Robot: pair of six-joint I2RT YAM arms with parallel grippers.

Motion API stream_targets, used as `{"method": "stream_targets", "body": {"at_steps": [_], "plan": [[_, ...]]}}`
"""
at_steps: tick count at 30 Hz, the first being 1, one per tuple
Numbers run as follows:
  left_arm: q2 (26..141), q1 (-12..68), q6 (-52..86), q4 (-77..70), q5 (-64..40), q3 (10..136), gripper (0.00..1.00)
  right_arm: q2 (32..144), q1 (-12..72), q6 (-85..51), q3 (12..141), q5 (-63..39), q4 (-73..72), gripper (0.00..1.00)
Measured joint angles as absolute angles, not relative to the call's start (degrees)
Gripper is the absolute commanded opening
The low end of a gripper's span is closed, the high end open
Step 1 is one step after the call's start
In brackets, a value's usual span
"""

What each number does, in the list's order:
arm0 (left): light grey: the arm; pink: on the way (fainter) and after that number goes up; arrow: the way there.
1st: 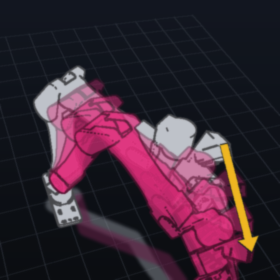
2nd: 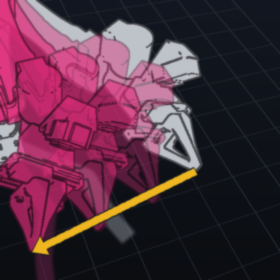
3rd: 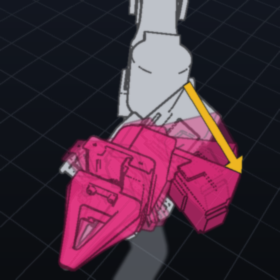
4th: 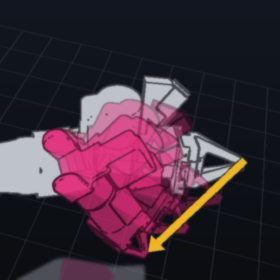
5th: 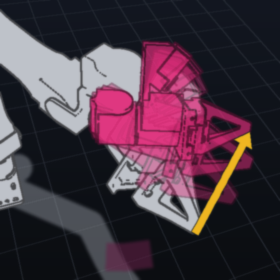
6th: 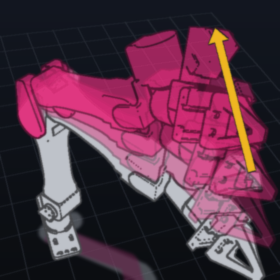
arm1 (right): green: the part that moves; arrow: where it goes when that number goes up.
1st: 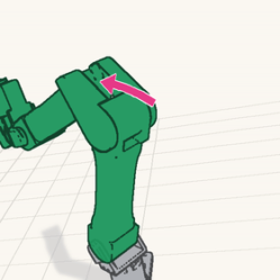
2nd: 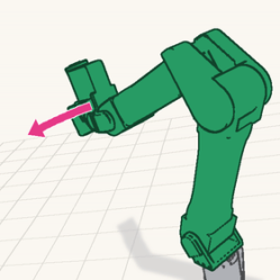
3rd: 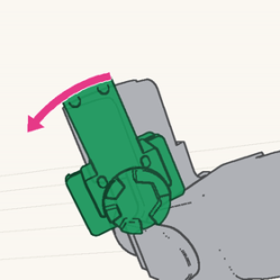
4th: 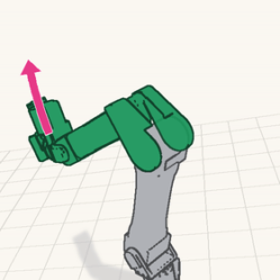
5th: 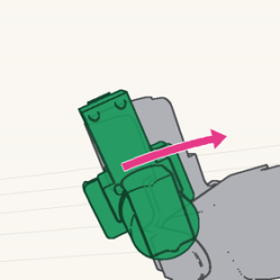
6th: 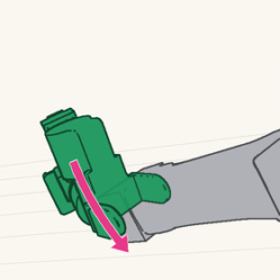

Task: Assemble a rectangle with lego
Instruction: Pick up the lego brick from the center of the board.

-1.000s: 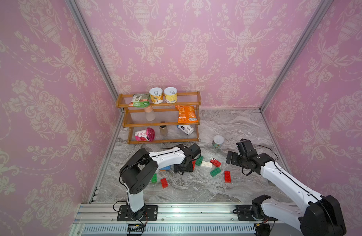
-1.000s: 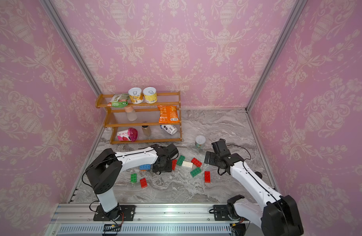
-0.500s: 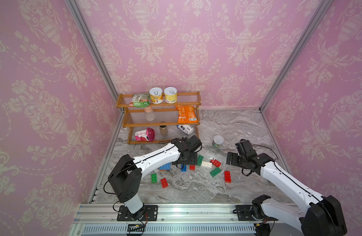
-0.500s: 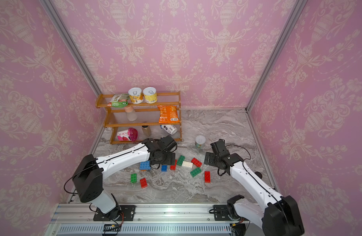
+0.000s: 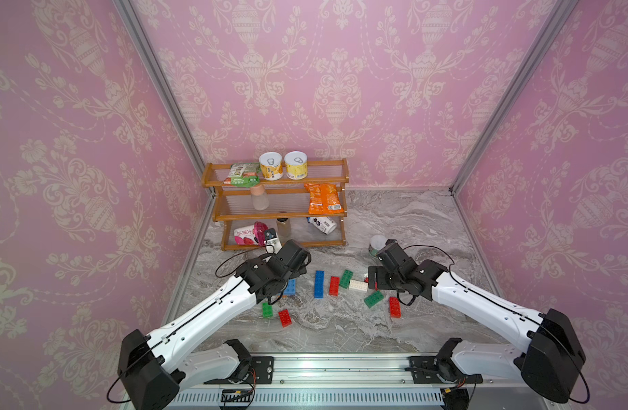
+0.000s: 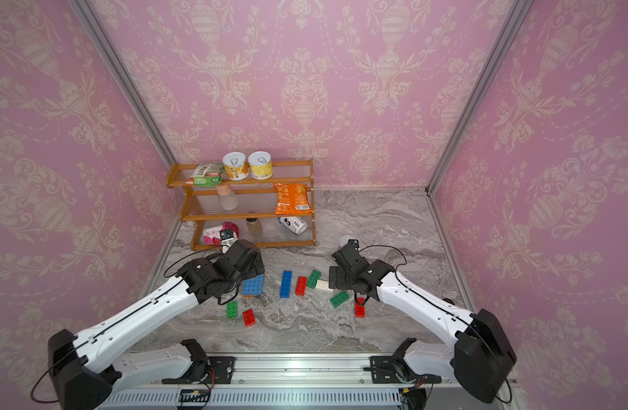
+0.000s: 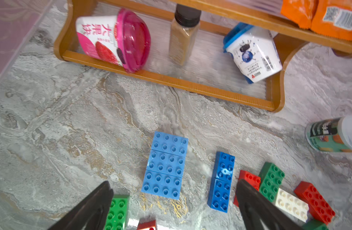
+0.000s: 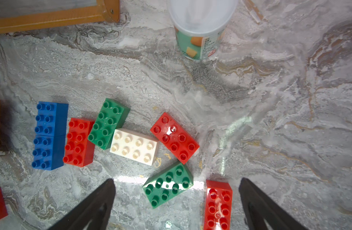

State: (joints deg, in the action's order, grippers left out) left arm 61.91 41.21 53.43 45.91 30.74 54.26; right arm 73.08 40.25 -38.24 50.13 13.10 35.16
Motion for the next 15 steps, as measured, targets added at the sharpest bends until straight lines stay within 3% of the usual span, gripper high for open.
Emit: {"method": "stream_targets", "body": {"at_steps": [8,15], "plan": [[46.3,37.08,55.66,41.8,40.51,43.38,0.99,82.19,44.93,-40.73,56.34,11.77,34.39,0.99],[42.94,34.54,54.46,37.58,43.64,39.55,0.99,85.43,44.93,-43.62,58.5,10.41,35.7,1.0]]}}
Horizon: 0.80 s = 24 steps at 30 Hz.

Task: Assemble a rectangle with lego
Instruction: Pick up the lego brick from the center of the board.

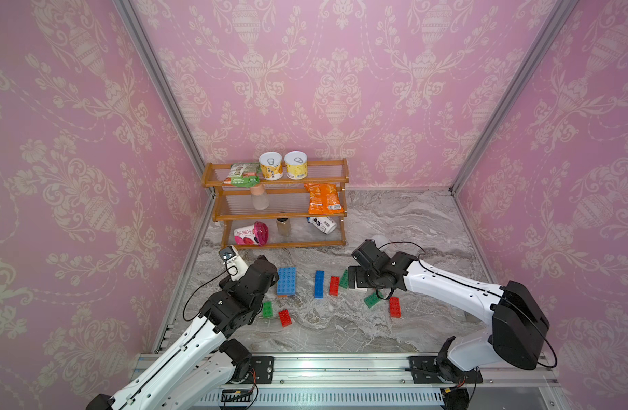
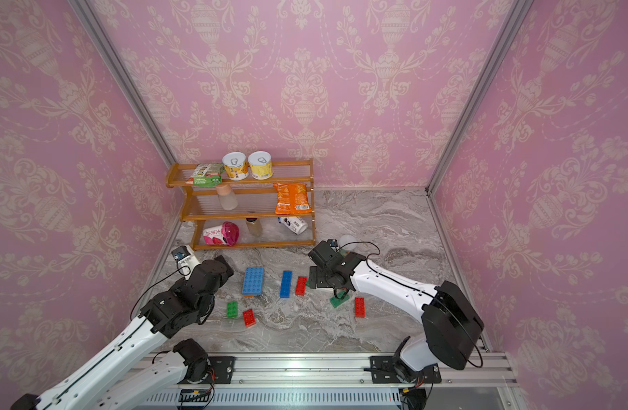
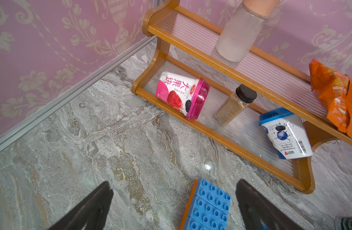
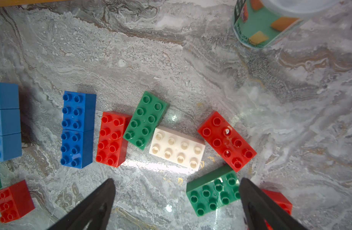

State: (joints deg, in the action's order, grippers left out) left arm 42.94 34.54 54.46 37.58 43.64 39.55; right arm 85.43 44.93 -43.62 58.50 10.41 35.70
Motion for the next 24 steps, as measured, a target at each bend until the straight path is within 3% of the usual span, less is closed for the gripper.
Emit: {"method": "stream_targets", "body": {"at_steps": [24], "plan": [[45.87,30.46,51.7,33.54,41.43,38.24,0.99,99.63,45.06,-47.22,62.94,7.92,35.68,0.94]]}}
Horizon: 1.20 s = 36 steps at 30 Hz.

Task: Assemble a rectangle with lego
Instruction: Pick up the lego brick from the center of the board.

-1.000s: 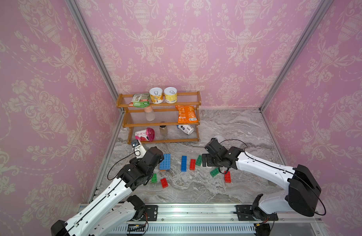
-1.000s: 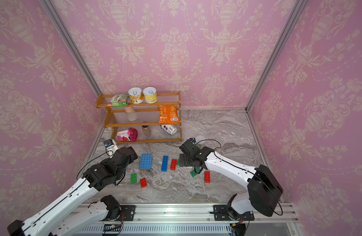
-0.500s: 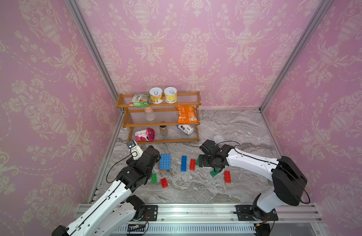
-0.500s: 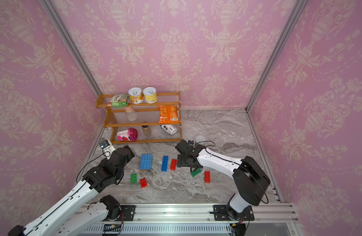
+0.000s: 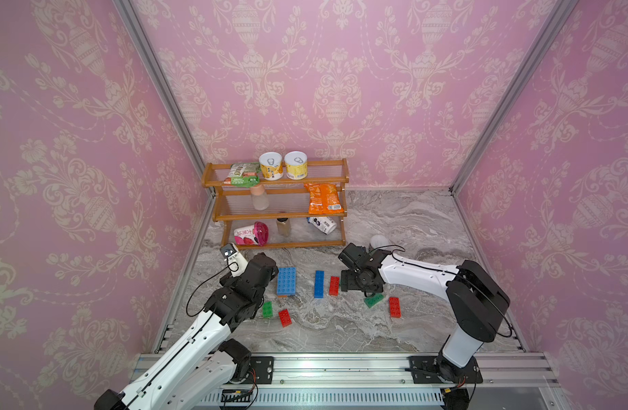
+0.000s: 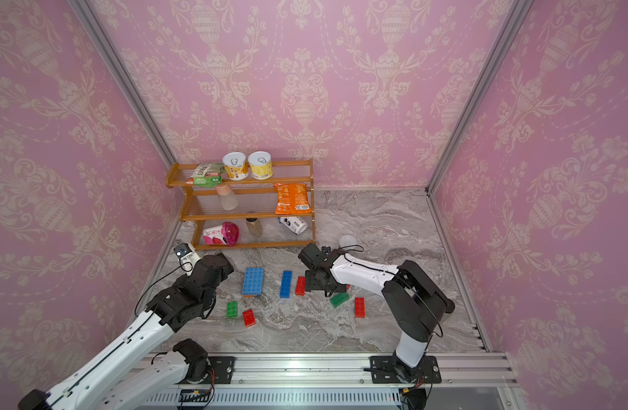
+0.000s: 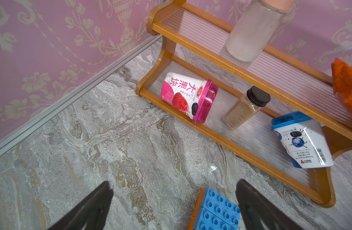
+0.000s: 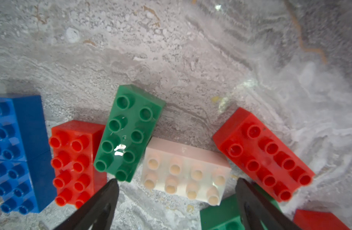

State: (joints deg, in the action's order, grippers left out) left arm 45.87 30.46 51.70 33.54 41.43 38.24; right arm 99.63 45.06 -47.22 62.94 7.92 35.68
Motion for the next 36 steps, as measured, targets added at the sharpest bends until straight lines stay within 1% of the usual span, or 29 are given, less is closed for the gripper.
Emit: {"method": "stream_targets", "body": {"at_steps": [9,16,22,28,33,36], "plan": [[45.87,29.74,51.7,33.41,40.53,38.11,0.99,101.14,45.06,-47.24,64.07,8.54,35.35,0.89],[46.19,29.3,51.7,33.12,39.48,38.09,0.99,101.12,45.04,-47.22,64.03,8.78,35.42,0.96],[47.27,29.28,51.7,32.73,38.41,38.09,0.99,99.48,44.99,-46.78,61.95,8.27,34.96,0.98],[47.29,28.97,51.72,32.71,37.82,38.09,0.99,97.58,44.99,-46.17,60.99,7.27,34.54,0.98],[47.29,28.93,51.72,32.71,37.8,38.09,0.99,98.39,44.99,-46.17,60.99,7.27,33.76,0.97],[47.29,28.93,51.72,32.71,37.78,38.09,1.0,99.18,44.99,-46.24,60.99,7.49,33.69,0.97]]}}
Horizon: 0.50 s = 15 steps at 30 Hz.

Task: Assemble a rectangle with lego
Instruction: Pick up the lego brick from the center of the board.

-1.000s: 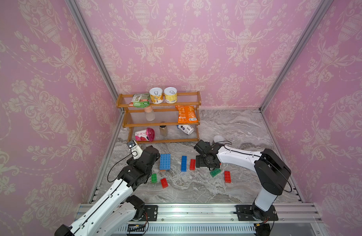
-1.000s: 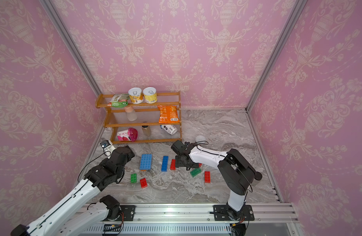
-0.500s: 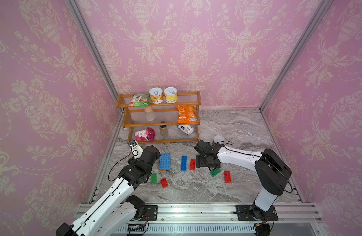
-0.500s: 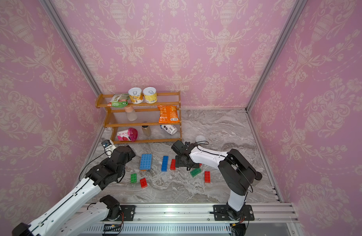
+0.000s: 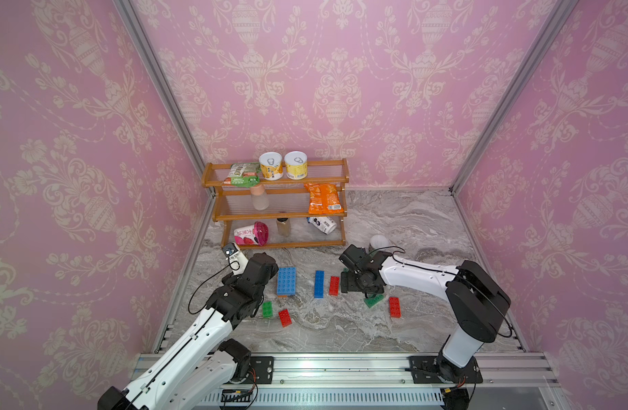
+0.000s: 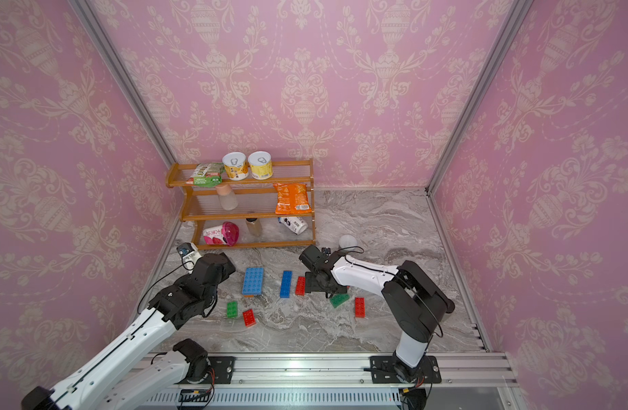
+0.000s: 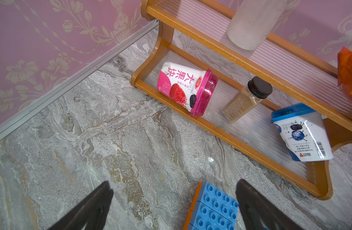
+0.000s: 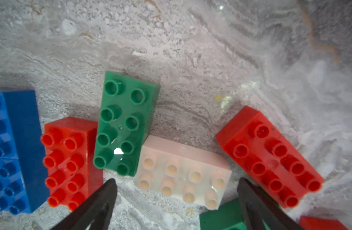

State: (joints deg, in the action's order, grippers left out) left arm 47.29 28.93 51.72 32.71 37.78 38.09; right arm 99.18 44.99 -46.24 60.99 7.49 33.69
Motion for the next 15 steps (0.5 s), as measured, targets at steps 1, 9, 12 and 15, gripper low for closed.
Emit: {"method": "stream_targets", "body": {"at_steps": [1,9,12,15], "plan": [[47.29,28.93,51.72,32.71,37.78,38.09,0.99,99.39,44.99,-46.33,60.99,7.57,33.71,0.97],[47.31,28.86,51.72,32.67,37.71,38.09,0.99,101.45,44.91,-46.61,61.01,9.43,33.65,0.94],[47.31,28.6,51.72,32.51,37.36,38.09,0.99,101.45,44.34,-46.85,61.01,9.87,33.12,0.9],[47.37,28.56,51.72,32.47,36.95,38.09,0.99,101.45,43.59,-47.22,61.01,9.91,32.27,0.87]]}}
